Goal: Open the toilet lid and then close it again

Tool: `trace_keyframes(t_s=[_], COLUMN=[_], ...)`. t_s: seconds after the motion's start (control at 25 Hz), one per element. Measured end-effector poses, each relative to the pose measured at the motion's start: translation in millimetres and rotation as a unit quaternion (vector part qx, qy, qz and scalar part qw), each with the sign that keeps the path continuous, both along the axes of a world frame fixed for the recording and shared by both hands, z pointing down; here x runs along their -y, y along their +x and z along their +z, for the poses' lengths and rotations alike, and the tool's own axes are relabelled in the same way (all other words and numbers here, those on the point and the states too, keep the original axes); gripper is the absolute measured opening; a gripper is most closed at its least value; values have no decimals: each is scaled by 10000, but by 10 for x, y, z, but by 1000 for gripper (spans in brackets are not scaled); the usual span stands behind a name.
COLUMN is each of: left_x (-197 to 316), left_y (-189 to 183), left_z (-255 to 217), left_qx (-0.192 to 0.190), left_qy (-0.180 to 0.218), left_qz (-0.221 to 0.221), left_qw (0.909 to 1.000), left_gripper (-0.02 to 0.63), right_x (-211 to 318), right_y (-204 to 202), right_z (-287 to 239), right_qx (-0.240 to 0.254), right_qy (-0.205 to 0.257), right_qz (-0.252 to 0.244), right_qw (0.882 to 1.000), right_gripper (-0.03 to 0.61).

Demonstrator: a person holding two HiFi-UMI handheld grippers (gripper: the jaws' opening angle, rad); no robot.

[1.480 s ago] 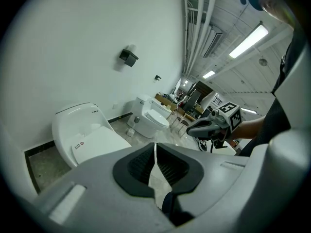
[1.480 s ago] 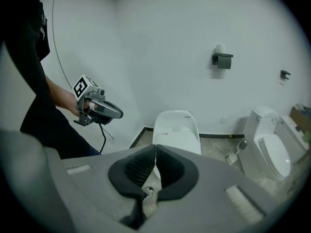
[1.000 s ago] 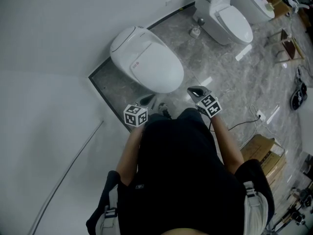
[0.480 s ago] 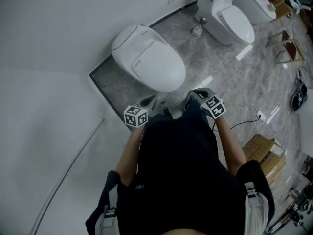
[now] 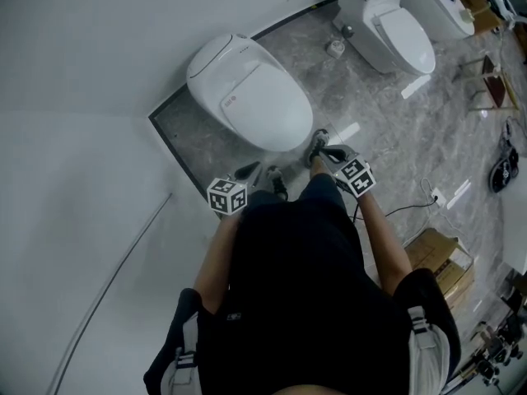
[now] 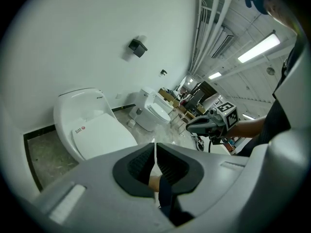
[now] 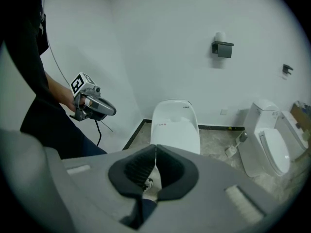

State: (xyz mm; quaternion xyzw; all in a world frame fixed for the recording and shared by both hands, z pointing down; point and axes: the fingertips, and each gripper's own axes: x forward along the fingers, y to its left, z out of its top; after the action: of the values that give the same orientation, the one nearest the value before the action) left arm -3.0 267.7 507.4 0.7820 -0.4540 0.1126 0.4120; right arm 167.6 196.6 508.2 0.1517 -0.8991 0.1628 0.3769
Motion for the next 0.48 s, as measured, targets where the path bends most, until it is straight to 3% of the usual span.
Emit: trace_keyframes(t_s=[0.48], left_x=[218], left_y=[200], left_z=[258], left_qx=[-94], left_qy=[-380], left_qz=[-211], left_qw=[9990], left_gripper=[21], right_x=[322], right_y=[143], right_z=[400], right_qx=[12], right_qy=[-411], right_qz=[-121], right_qw=[9991], right_gripper=[5])
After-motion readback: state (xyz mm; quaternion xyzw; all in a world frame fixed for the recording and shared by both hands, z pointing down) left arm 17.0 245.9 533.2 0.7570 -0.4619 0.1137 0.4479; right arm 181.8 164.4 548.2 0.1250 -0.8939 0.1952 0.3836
